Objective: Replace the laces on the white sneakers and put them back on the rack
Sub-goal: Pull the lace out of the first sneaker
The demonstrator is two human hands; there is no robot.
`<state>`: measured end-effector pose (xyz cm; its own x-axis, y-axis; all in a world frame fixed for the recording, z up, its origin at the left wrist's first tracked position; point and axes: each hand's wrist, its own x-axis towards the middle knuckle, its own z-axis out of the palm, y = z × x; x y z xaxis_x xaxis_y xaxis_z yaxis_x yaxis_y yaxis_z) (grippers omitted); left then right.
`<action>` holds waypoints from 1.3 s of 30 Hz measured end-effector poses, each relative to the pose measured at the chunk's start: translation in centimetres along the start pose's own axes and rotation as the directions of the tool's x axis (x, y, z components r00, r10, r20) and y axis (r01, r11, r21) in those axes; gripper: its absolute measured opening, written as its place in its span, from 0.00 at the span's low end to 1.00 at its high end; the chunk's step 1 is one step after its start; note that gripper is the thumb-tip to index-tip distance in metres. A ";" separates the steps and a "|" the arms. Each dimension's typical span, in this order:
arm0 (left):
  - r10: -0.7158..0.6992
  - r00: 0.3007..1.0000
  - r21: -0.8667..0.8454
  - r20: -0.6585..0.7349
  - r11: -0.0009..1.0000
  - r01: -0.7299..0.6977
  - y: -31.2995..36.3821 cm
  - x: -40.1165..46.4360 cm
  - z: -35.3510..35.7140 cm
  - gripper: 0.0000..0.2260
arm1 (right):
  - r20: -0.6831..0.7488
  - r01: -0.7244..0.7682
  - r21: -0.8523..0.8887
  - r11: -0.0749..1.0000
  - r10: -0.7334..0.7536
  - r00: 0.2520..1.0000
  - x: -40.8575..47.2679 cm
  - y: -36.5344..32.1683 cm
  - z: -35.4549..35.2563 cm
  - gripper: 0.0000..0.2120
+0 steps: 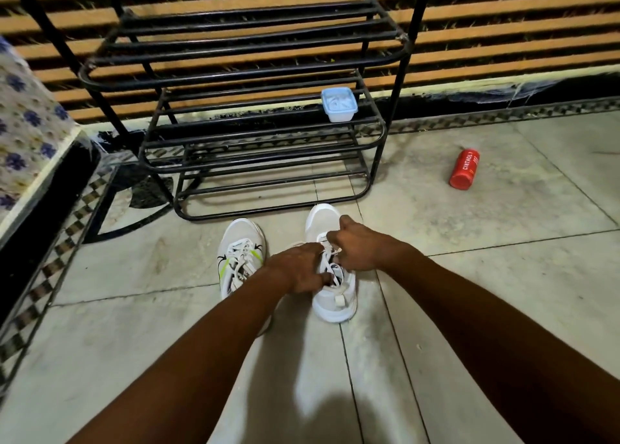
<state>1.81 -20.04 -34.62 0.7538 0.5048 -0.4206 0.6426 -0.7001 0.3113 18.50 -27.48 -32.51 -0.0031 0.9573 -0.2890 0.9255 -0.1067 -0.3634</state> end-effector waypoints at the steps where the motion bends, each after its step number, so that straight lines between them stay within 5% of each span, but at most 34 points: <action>1: 0.017 1.000 0.001 0.000 1.000 -0.017 0.1 -0.3 0.0 0.30 | -0.017 -0.017 0.092 0.996 0.019 1.000 -0.4 0.1 -0.5 0.06; 4: 0.043 0.999 0.037 0.027 0.998 -0.044 0.3 -1.2 0.4 0.29 | 0.005 -0.102 0.617 0.780 0.126 0.992 -1.9 0.5 -0.8 0.07; 6: 0.022 0.999 0.106 0.032 0.994 -0.025 0.5 -1.3 0.6 0.26 | 0.053 -0.154 0.784 0.601 0.183 0.982 -3.2 0.0 -0.1 0.08; 9: -0.006 1.000 0.188 0.022 0.982 0.002 1.0 -1.5 0.5 0.26 | 0.077 -0.157 0.876 0.456 0.189 0.979 -3.7 -0.2 1.1 0.14; 15: -0.021 0.999 0.287 -0.041 0.957 0.032 2.1 -2.1 1.1 0.29 | 0.024 -0.080 0.975 0.205 0.264 0.964 -3.0 -0.4 1.6 0.10; 17: 0.010 0.997 0.298 -0.080 0.954 0.014 2.1 -2.0 1.6 0.27 | -0.005 -0.083 0.945 0.317 0.266 0.964 -2.9 -0.7 1.4 0.12; 18: 0.033 0.994 0.297 -0.104 0.955 0.000 1.9 -1.9 2.1 0.27 | -0.068 -0.064 0.866 0.496 0.243 0.968 -2.9 -0.6 1.1 0.12; 20: 0.068 0.987 0.296 -0.147 0.955 -0.022 1.5 -1.9 3.1 0.26 | -0.172 0.022 0.427 0.904 0.057 0.983 -2.7 -0.1 0.3 0.12; 21: 0.078 0.982 0.292 -0.173 0.956 -0.024 1.3 -1.9 3.6 0.26 | -0.129 0.065 0.169 0.983 -0.043 0.991 -2.5 0.1 -0.1 0.11; 23: 0.089 0.972 0.282 -0.218 0.959 -0.024 1.1 -1.8 4.2 0.25 | -0.045 0.121 -0.107 0.987 -0.127 0.991 -2.3 0.4 -0.8 0.11; 32: 0.137 0.940 0.298 -0.312 0.954 -0.040 1.4 -2.0 4.7 0.26 | -0.050 0.219 -0.461 0.860 -0.272 0.961 -2.1 0.2 -1.0 0.08; 39: 0.170 0.922 0.305 -0.349 0.950 -0.060 1.2 -1.6 5.3 0.32 | -0.039 0.169 -0.338 0.926 -0.193 0.980 -1.3 -0.3 -0.6 0.08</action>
<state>0.64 -24.35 -38.07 0.8521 0.5220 -0.0375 0.5233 -0.8499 0.0611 18.46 -28.56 -31.52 -0.1673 0.9696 -0.1787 0.9843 0.1539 -0.0864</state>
